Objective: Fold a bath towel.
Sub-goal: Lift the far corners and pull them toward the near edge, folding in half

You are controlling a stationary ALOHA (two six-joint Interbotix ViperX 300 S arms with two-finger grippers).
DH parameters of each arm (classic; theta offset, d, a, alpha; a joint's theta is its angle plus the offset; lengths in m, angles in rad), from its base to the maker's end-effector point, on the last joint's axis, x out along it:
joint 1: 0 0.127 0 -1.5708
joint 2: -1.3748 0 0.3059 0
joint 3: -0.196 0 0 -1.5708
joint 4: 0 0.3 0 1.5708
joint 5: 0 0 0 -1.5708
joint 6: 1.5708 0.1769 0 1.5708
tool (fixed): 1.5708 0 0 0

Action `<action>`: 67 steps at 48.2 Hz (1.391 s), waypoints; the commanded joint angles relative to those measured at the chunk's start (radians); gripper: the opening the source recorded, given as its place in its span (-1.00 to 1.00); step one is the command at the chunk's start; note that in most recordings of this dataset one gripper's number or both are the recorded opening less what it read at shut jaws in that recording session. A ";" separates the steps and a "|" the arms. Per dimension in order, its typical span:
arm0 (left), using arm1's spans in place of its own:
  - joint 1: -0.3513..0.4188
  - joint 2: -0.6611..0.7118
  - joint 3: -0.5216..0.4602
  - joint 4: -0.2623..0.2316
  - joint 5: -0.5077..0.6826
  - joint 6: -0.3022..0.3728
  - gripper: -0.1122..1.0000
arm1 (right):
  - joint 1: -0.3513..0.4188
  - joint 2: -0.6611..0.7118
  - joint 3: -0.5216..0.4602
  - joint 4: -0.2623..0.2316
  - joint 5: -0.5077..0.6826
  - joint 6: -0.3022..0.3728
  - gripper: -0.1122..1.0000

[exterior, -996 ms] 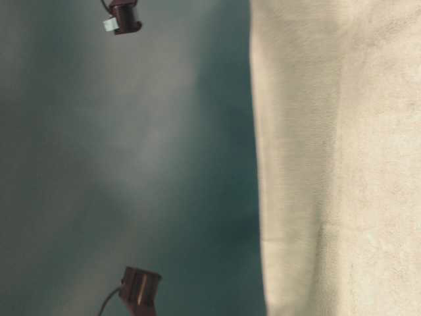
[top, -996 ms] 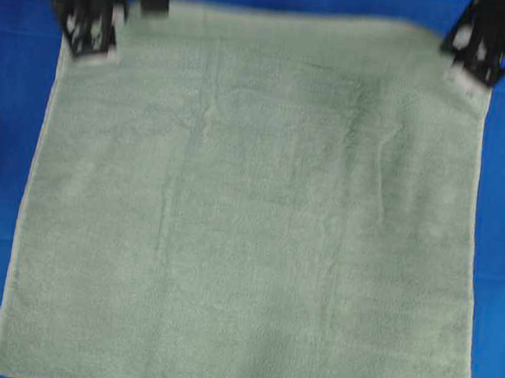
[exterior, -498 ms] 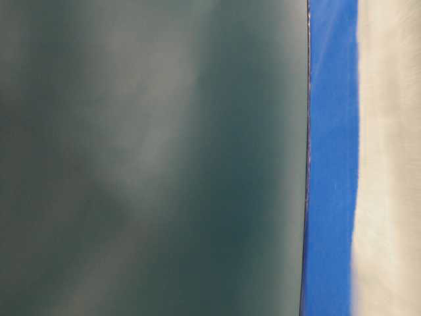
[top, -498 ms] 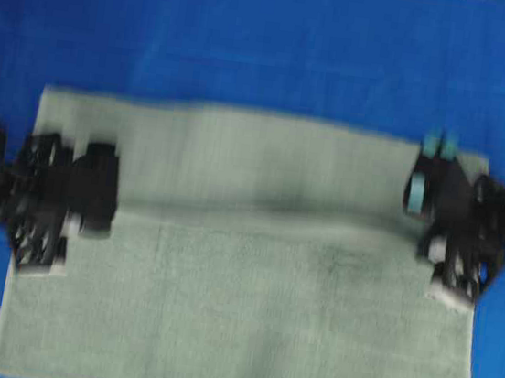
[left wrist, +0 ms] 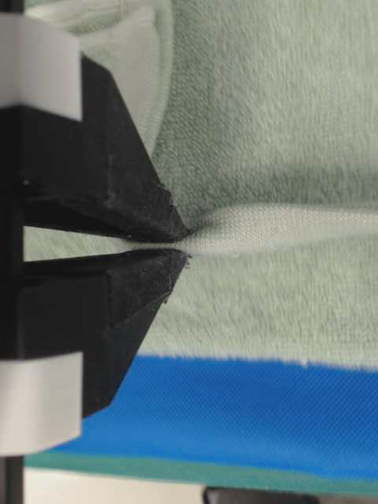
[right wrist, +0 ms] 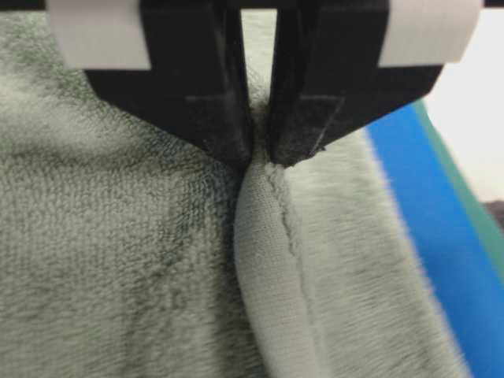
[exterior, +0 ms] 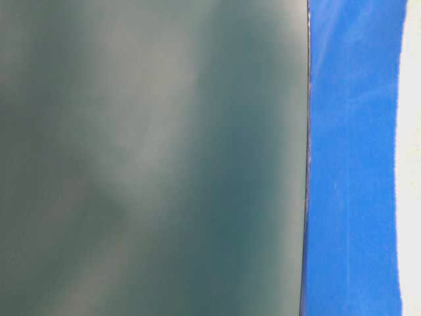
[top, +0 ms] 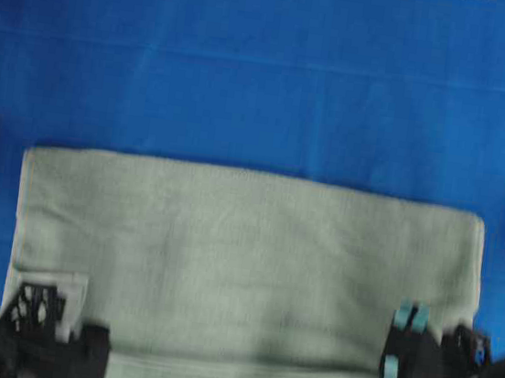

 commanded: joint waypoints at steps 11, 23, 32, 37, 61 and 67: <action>-0.086 0.064 -0.100 0.002 0.006 -0.046 -0.72 | 0.100 0.075 -0.098 -0.002 0.003 0.146 -0.64; -0.087 0.064 -0.071 0.014 0.002 -0.109 -0.72 | 0.106 0.097 -0.107 -0.025 -0.003 0.181 -0.64; -0.071 0.057 -0.063 0.026 0.002 -0.109 -0.72 | 0.098 0.092 -0.101 -0.055 -0.003 0.183 -0.64; -0.057 0.049 -0.069 0.026 0.005 -0.106 -0.64 | 0.087 0.087 -0.101 -0.063 0.002 0.183 -0.63; 0.083 -0.206 -0.051 0.143 0.291 0.069 0.51 | -0.040 -0.238 -0.066 -0.331 0.403 0.173 0.19; 0.199 -0.261 0.015 0.144 0.316 0.149 0.51 | -0.143 -0.333 0.003 -0.368 0.509 0.155 0.20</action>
